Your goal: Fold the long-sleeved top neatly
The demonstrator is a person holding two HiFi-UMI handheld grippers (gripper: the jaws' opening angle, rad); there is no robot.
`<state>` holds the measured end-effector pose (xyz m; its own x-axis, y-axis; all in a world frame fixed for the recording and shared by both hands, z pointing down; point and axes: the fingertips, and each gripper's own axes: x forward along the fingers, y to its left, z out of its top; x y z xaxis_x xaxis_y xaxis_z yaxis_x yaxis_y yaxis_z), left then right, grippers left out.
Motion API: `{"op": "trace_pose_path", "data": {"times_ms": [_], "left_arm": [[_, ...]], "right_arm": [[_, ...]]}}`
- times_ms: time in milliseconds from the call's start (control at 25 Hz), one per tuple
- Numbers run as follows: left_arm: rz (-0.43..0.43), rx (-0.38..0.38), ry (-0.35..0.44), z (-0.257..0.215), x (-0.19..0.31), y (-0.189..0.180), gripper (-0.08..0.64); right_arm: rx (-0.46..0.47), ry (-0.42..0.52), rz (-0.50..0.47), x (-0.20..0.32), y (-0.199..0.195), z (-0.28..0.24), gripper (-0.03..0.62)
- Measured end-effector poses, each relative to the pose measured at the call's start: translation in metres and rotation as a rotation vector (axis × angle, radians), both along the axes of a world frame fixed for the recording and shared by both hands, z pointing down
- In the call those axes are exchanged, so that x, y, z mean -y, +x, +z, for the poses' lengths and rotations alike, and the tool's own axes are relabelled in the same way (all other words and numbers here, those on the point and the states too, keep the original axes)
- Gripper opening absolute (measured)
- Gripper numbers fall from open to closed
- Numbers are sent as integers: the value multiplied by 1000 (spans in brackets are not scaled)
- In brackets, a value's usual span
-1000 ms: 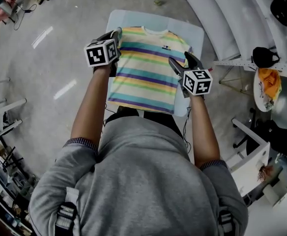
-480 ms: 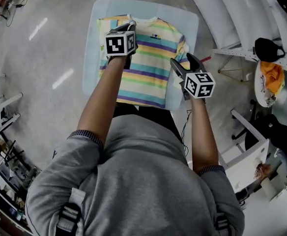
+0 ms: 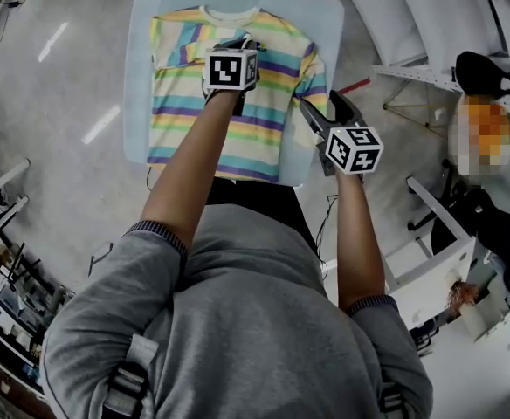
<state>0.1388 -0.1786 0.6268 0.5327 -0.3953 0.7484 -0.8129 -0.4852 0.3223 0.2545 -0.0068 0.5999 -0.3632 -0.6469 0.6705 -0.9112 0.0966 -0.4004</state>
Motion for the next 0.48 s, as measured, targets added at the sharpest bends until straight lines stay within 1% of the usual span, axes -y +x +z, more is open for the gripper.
{"op": "trace_pose_path", "data": {"times_ms": [160, 200, 280, 320, 400, 480], "left_arm": [[11, -4, -26, 22, -9, 14, 46], [21, -12, -35, 26, -11, 20, 66], [54, -42, -56, 32, -18, 34, 189], [72, -54, -61, 33, -22, 40, 229], [100, -61, -48, 30, -28, 49, 265], [125, -61, -25, 23, -33, 54, 287]], "right_arm": [[4, -10, 10, -5, 9, 5, 362], [5, -11, 13, -6, 11, 6, 362], [5, -12, 19, -7, 17, 8, 362], [6, -13, 21, -7, 19, 8, 362], [5, -11, 24, -8, 22, 9, 362], [5, -8, 28, -9, 24, 9, 362]]}}
